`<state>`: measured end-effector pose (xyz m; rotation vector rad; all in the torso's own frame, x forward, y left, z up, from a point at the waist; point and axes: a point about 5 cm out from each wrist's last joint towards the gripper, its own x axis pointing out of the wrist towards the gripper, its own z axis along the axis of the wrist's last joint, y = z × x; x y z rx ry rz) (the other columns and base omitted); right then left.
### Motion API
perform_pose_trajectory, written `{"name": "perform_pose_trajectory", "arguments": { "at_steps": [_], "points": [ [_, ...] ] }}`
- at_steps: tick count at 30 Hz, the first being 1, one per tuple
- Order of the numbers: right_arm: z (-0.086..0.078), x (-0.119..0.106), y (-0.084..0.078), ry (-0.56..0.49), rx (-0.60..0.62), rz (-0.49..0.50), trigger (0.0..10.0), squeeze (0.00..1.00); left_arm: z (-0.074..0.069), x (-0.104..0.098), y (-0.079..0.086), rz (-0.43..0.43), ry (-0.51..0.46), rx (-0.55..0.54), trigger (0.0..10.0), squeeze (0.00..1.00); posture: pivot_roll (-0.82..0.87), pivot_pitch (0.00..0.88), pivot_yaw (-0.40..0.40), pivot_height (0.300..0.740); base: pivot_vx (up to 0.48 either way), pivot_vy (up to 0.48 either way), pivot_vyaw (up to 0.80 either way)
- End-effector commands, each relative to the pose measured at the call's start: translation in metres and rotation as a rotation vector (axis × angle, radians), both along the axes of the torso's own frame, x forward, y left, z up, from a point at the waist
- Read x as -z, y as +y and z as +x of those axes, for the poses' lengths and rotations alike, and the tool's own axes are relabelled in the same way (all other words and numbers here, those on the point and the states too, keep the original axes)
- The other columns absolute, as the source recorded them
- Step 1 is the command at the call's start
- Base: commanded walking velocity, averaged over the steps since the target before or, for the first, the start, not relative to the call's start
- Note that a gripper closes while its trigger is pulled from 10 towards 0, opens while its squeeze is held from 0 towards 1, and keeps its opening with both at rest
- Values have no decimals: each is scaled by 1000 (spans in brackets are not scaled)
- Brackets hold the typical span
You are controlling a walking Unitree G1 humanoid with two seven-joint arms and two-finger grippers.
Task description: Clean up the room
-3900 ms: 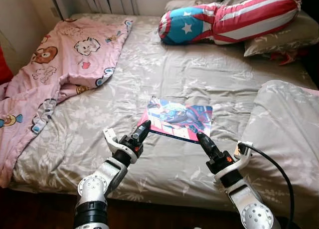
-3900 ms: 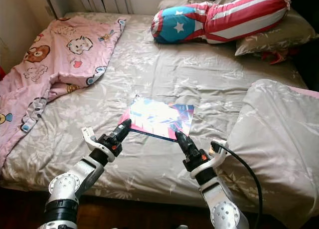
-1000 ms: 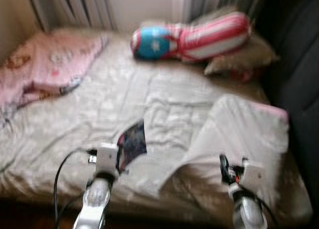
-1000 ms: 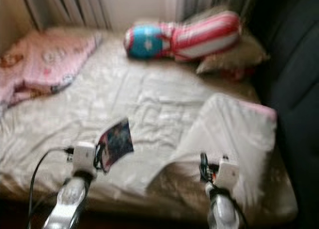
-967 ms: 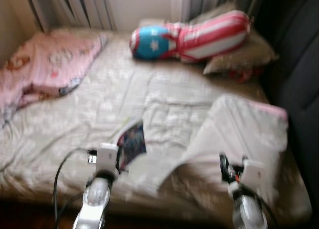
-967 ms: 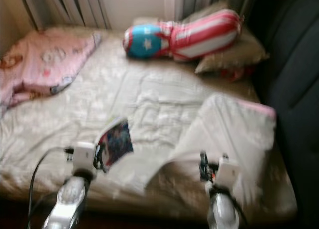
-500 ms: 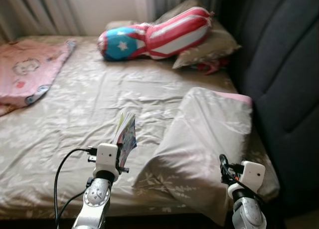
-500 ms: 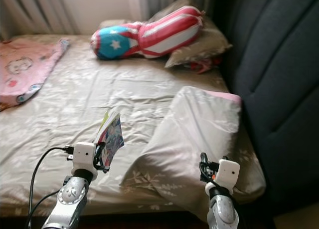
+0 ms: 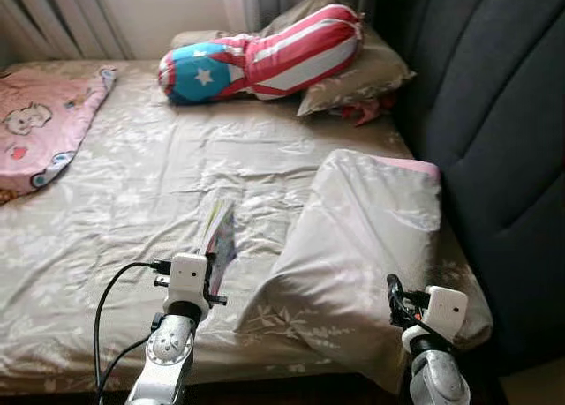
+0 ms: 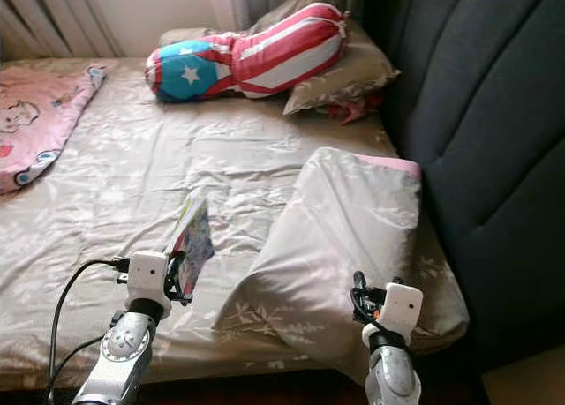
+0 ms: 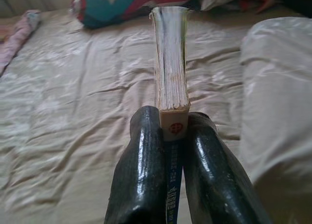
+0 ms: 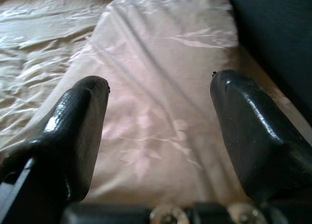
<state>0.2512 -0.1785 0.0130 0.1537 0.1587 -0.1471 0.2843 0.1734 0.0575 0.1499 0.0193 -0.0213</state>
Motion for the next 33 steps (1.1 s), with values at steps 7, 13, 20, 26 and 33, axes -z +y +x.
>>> {"name": "perform_pose_trajectory", "arguments": {
  "at_steps": [7,13,20,26,33],
  "points": [
    [0,2,-1,12,-3,-15,10000,0,2,-3,2,-18,-24,-16,10000,0,-76,128,-20,740,0,0,-405],
    [2,1,0,9,-11,-13,10000,0,1,-4,3,-38,-36,-23,10000,0,-75,125,-22,740,0,0,0],
    [2,2,1,18,-12,0,10000,0,1,-4,2,-2,-33,-17,10000,0,-77,117,-22,740,0,-111,0],
    [2,4,0,28,-9,-11,10000,0,1,-2,3,-28,-23,-33,10000,0,-77,115,-24,740,0,-272,-635],
    [2,2,-1,17,-8,-15,10000,0,0,-4,5,-30,-35,-38,10000,0,-75,121,-26,740,0,0,0]
  ]
}}
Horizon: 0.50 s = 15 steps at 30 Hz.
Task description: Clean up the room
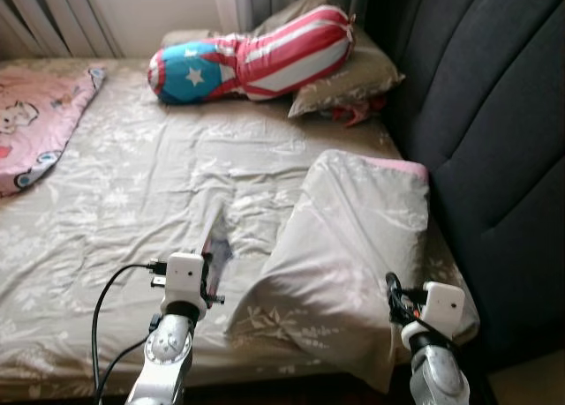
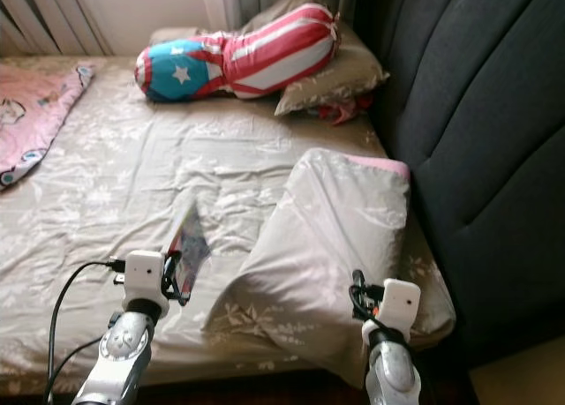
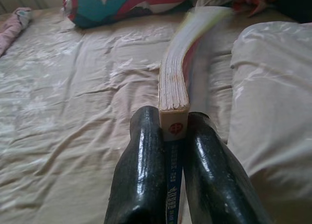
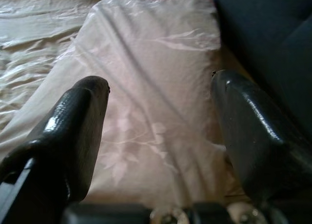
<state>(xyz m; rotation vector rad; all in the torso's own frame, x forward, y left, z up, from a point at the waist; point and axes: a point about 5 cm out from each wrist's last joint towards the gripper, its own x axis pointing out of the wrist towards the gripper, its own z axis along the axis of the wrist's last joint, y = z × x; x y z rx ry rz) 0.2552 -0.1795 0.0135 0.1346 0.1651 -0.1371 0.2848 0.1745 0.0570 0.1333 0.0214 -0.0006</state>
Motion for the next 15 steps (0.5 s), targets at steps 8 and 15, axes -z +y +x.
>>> {"name": "perform_pose_trajectory", "arguments": {
  "at_steps": [8,15],
  "points": [
    [-2,4,0,20,9,7,10000,0,-1,-6,7,-11,-44,-27,10000,0,-70,127,-27,740,0,0,0],
    [-2,4,1,25,8,-1,10000,0,-1,-6,8,-12,-41,-28,10000,0,-72,133,-27,740,121,0,-671]
  ]
}}
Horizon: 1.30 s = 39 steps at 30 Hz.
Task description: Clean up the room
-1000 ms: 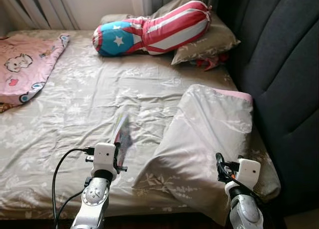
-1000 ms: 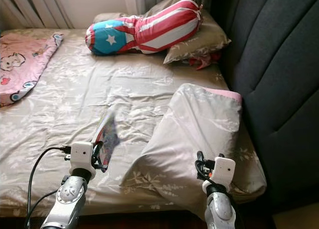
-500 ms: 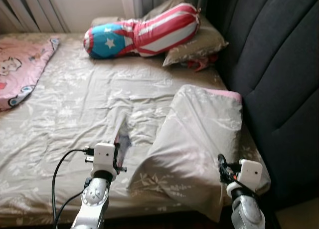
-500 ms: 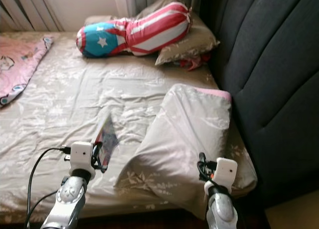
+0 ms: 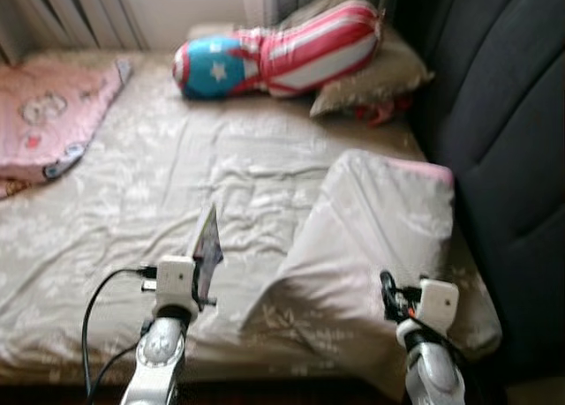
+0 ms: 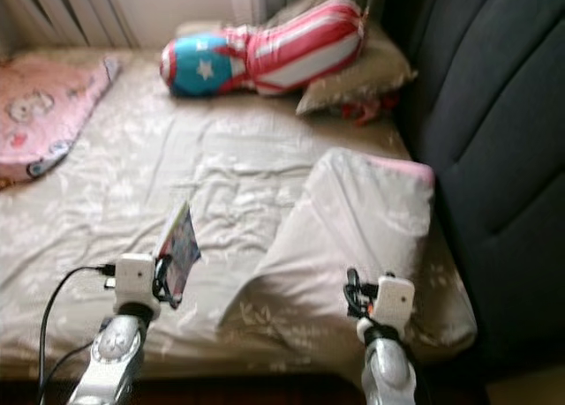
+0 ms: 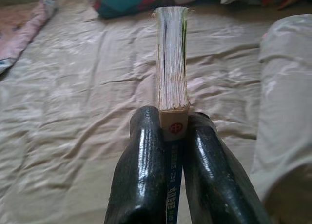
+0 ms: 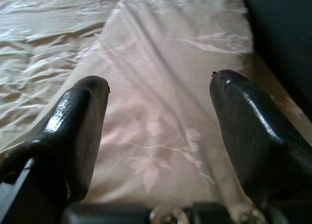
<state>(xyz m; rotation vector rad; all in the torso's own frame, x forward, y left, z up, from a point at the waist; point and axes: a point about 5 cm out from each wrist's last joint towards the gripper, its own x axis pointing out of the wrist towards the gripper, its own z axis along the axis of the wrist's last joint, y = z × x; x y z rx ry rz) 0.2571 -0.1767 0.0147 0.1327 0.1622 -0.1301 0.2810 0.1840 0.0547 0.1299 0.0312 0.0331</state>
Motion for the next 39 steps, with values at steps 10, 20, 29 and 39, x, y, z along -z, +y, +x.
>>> {"name": "perform_pose_trajectory", "arguments": {
  "at_steps": [10,20,29,39],
  "points": [
    [-1,4,-4,25,37,-10,10000,0,3,-9,-2,-6,-51,17,10000,0,-68,136,-29,740,177,0,-315],
    [0,4,-5,24,51,-11,10000,0,2,-9,0,24,-53,10,10000,0,-65,144,-33,740,0,-54,0],
    [0,6,-4,44,44,-16,10000,0,2,-9,1,11,-52,-5,10000,0,-64,146,-35,740,0,-179,-649],
    [0,6,-3,36,30,-13,10000,0,1,-8,3,18,-47,-15,10000,0,-66,149,-35,740,0,0,-413]
  ]
}}
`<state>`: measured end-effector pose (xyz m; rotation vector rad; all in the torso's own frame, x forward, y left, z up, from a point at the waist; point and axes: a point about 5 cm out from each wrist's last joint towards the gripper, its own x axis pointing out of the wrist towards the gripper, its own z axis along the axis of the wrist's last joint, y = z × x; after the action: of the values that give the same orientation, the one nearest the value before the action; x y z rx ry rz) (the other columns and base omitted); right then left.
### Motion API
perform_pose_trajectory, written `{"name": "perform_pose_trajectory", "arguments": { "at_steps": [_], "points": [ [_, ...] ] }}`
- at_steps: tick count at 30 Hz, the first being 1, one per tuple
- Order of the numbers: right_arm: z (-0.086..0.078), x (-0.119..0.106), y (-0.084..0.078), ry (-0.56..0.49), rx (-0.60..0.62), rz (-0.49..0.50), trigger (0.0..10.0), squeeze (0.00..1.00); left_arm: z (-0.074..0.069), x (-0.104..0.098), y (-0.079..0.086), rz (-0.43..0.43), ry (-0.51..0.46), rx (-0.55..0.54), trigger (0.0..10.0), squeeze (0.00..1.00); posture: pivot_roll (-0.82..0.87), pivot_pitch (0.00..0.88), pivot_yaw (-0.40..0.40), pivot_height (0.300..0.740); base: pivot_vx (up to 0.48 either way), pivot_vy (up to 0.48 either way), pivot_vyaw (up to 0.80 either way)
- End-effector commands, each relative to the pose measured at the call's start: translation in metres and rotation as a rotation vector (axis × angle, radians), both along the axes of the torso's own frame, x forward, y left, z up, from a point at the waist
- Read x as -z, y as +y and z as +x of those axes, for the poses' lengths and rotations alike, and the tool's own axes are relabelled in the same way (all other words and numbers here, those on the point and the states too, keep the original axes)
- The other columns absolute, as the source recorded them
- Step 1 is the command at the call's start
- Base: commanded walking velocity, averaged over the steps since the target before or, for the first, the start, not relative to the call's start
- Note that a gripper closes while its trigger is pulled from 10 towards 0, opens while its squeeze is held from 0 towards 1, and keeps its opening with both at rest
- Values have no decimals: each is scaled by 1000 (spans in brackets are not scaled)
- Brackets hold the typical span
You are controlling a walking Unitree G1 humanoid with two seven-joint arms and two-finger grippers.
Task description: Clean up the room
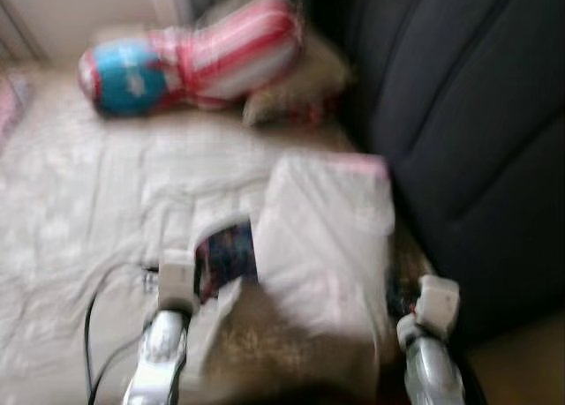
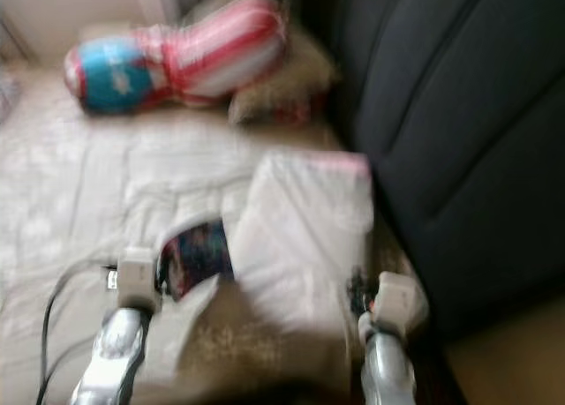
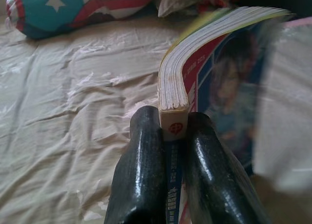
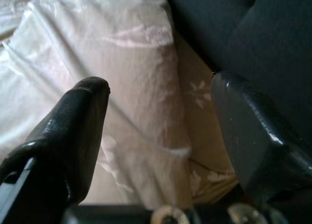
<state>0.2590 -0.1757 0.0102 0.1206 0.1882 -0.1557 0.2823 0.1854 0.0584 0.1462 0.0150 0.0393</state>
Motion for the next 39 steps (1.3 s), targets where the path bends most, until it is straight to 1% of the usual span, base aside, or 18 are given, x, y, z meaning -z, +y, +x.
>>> {"name": "perform_pose_trajectory", "arguments": {
  "at_steps": [1,4,6,9,12,14,19,21,26,30,39],
  "points": [
    [-2,3,-2,15,-18,10,10000,0,0,-4,1,0,-31,-11,10000,0,-67,150,-33,740,0,0,0],
    [-2,7,4,51,-72,46,10000,0,0,-4,1,-2,-30,-11,10000,0,-67,150,-32,740,0,0,0],
    [-1,8,5,59,-88,47,10000,0,0,-5,1,-3,-31,-10,10000,0,-67,150,-31,740,0,0,0],
    [1,8,2,66,-99,36,10000,0,1,-6,1,-3,-36,-8,10000,0,-65,151,-31,740,0,0,0],
    [2,10,-2,97,-108,16,10000,0,2,-9,2,-5,-44,-9,10000,0,-65,152,-29,740,0,0,0],
    [3,12,-8,109,-100,10,10000,0,2,-11,2,-4,-49,-6,10000,0,-61,152,-24,740,0,0,0],
    [6,6,-10,76,-129,-12,10000,0,3,-8,4,-1,-30,-18,10000,0,-70,149,-20,740,0,0,0],
    [7,6,-9,76,-144,-26,10000,0,3,-8,4,-5,-27,-17,10000,0,-71,148,-17,740,0,0,800],
    [5,8,-7,77,-140,-6,10000,0,3,-7,0,-7,-22,-2,10000,0,-70,140,-18,740,0,0,648],
    [3,11,-9,100,-112,-7,10000,0,3,-6,0,-11,-19,4,10000,0,-70,138,-18,740,122,0,0],
    [6,10,-12,89,-94,6,10000,0,3,-5,-2,-10,-15,12,10000,0,-69,136,-23,740,260,0,0]
  ]
}}
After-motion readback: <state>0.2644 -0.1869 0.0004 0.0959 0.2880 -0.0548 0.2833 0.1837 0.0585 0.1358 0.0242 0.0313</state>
